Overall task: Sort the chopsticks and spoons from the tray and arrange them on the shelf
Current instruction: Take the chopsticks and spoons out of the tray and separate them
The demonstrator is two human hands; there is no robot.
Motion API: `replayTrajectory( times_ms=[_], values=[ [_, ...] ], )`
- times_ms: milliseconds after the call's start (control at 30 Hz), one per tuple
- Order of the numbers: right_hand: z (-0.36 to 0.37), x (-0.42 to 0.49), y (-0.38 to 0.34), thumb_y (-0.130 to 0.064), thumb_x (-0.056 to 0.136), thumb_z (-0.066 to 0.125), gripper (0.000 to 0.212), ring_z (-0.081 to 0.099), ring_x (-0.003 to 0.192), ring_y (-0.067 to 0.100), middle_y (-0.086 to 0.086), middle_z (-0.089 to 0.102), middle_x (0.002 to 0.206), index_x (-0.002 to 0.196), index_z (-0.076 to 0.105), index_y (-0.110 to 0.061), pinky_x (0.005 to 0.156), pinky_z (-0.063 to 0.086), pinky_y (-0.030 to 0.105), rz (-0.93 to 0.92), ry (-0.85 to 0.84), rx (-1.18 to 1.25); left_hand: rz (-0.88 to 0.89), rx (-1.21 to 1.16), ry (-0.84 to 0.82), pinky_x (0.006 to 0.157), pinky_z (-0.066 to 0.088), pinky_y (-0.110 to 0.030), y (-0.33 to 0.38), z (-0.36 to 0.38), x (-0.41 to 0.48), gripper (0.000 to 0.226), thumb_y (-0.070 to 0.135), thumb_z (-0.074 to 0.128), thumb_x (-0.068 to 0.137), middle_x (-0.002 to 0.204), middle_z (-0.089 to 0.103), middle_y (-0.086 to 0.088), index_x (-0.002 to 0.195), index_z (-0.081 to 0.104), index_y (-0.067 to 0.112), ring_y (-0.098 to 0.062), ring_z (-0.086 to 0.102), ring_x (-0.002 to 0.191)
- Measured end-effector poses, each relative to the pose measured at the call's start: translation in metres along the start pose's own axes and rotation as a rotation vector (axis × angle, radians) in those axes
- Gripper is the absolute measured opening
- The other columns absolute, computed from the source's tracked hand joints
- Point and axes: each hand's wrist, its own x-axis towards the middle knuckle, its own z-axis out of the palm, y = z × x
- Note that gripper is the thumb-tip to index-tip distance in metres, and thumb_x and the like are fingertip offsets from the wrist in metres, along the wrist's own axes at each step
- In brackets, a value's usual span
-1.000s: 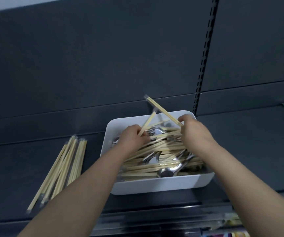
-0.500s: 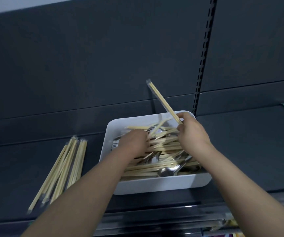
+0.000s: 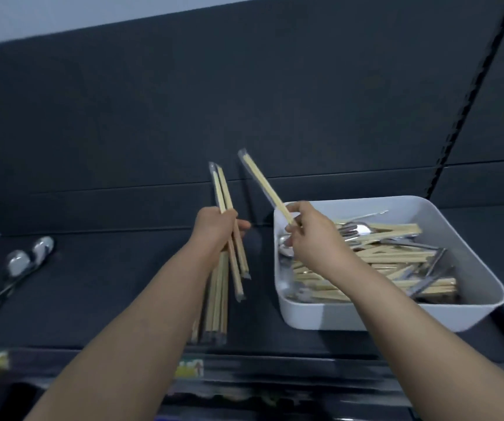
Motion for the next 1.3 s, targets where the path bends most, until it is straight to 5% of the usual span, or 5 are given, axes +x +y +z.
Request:
replayTrajectory(
  times_ms=[100, 400, 533, 800, 1300],
  values=[
    [0.044, -0.004, -0.015, 0.003, 0.084, 0.052, 0.053, 0.058, 0.107, 0.033, 0.013, 0.055, 0.124, 0.133, 0.042, -0.013, 0.089, 0.050, 0.045, 0.027, -0.174, -0.135, -0.078, 0.219, -0.064, 0.045, 0.039, -0.017, -0.035, -0.042, 0.009, 0.020, 0.015, 0.053, 0.095, 0.073, 0.072, -0.005, 0.104, 0.065, 0.002, -0.018, 0.055, 0.054],
    [0.126, -0.011, -0.042, 0.004, 0.087, 0.040, 0.027, 0.051, 0.080, 0.028, 0.011, 0.043, 0.105, 0.108, 0.054, -0.003, 0.068, 0.041, 0.028, 0.067, -0.334, -0.346, -0.056, 0.435, -0.117, 0.063, 0.045, -0.029, -0.089, -0.095, 0.027, 0.014, 0.019, 0.059, 0.088, 0.076, 0.060, -0.011, 0.077, 0.061, 0.010, -0.023, 0.057, 0.064],
    [0.140, -0.017, -0.040, -0.003, 0.090, 0.041, 0.037, 0.057, 0.106, 0.026, 0.010, 0.052, 0.123, 0.121, 0.061, -0.010, 0.086, 0.049, 0.031, 0.061, -0.433, -0.423, 0.079, 0.547, -0.073, 0.082, 0.049, -0.032, -0.090, -0.103, 0.029, 0.019, 0.020, 0.055, 0.093, 0.102, 0.058, -0.002, 0.112, 0.054, 0.017, -0.020, 0.059, 0.093],
    [0.081, -0.021, -0.029, -0.014, 0.090, 0.047, 0.037, 0.052, 0.112, 0.025, 0.000, 0.063, 0.118, 0.120, 0.064, -0.029, 0.086, 0.047, 0.034, -0.201, 0.051, -0.618, 0.387, 0.458, -0.150, 0.085, 0.053, -0.029, -0.053, -0.060, 0.022, 0.012, 0.020, 0.060, 0.091, 0.092, 0.069, 0.007, 0.096, 0.069, 0.025, -0.015, 0.067, 0.093],
    [-0.081, -0.058, 0.105, -0.017, 0.089, 0.048, 0.034, 0.057, 0.106, 0.020, -0.005, 0.068, 0.107, 0.109, 0.068, -0.035, 0.068, 0.041, 0.029, 0.197, 0.204, -0.711, 0.515, 0.880, -0.500, 0.090, 0.053, -0.039, -0.020, 0.118, -0.031, 0.015, 0.020, 0.058, 0.089, 0.105, 0.071, -0.004, 0.098, 0.070, 0.021, -0.023, 0.064, 0.100]
  ],
)
